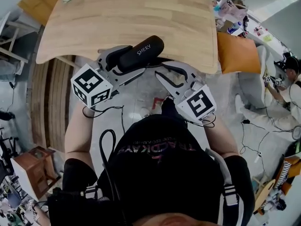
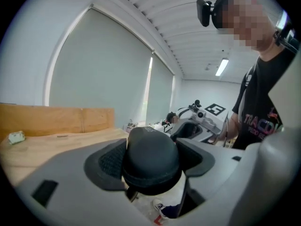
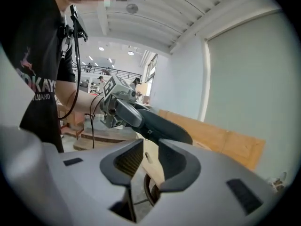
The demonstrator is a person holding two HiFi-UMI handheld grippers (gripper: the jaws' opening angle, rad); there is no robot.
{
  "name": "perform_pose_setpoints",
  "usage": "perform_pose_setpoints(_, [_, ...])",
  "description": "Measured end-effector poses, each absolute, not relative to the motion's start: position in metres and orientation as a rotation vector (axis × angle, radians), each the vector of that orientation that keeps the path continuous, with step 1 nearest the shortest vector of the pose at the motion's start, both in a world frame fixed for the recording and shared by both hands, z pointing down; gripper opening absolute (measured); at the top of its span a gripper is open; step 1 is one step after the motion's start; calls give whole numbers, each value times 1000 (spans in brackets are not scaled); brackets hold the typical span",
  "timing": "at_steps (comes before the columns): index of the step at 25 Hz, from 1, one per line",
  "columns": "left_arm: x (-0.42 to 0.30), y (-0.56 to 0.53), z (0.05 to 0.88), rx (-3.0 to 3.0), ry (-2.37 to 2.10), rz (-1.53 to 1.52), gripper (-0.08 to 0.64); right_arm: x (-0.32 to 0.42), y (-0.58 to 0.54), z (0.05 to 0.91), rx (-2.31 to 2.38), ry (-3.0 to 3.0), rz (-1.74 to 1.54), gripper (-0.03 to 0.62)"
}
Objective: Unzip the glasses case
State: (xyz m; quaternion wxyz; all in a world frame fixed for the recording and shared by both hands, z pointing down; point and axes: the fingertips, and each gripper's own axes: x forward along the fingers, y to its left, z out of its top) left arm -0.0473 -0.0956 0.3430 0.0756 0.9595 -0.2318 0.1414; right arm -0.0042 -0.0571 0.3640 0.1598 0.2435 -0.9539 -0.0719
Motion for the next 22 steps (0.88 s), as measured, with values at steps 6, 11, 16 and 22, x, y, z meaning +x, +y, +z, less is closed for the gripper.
perform_pose_setpoints(6, [-70,-107,344,2757,-874,352,337,-30,-72,366,781,-2664,-317,112])
perform_pose_setpoints(11, [-90,-108,347,2663,-1005,315,337,-58,-65,372,770,-2676,-330,112])
perform_pose_setpoints(16, [-99,-106,347,2627,-1043,281,337,-69,-69,369,850,-2663,-356,112])
perform_pose_setpoints(22, [-98,-101,348,2598,-1044,251,336,-76,-72,371,935,-2569,-503,111])
